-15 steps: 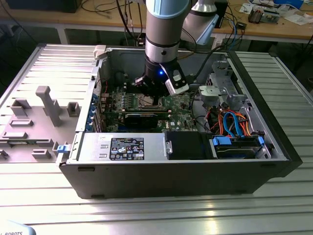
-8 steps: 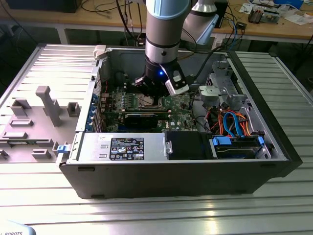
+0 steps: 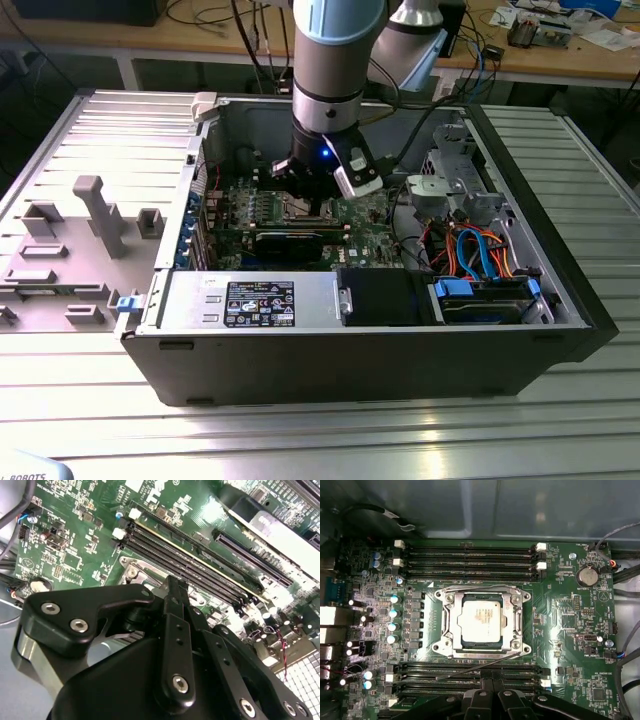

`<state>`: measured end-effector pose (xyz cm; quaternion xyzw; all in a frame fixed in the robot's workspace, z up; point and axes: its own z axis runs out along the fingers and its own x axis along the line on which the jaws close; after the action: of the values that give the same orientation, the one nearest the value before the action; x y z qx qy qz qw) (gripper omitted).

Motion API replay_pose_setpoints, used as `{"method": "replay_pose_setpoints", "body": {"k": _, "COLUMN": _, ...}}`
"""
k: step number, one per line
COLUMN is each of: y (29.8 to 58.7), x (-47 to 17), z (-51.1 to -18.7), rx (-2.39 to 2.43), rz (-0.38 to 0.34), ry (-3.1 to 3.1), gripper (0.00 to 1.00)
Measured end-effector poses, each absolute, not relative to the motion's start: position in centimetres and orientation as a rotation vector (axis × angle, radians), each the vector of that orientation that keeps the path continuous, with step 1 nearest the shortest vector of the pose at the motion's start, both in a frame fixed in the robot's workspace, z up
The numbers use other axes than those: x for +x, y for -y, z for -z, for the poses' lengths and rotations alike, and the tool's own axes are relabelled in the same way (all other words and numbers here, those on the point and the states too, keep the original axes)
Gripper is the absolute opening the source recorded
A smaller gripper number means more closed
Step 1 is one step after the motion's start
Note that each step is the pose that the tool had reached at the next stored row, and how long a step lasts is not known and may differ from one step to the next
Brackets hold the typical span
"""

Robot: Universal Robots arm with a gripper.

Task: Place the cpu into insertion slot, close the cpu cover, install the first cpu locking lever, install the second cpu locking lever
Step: 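Install the second cpu locking lever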

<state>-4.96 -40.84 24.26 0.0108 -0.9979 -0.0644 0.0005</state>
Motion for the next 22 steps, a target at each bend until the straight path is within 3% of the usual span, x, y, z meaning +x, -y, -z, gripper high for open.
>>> {"method": "replay_pose_setpoints", "body": {"k": 8, "y": 41.3, "x": -6.7, "z": -24.1, "rx": 0.041, "rz": 0.266, "ry": 3.129, "gripper": 0.11}}
{"method": "replay_pose_setpoints", "body": {"k": 22, "y": 41.3, "x": -6.7, "z": -24.1, "rx": 0.047, "rz": 0.268, "ry": 3.128, "gripper": 0.11}}
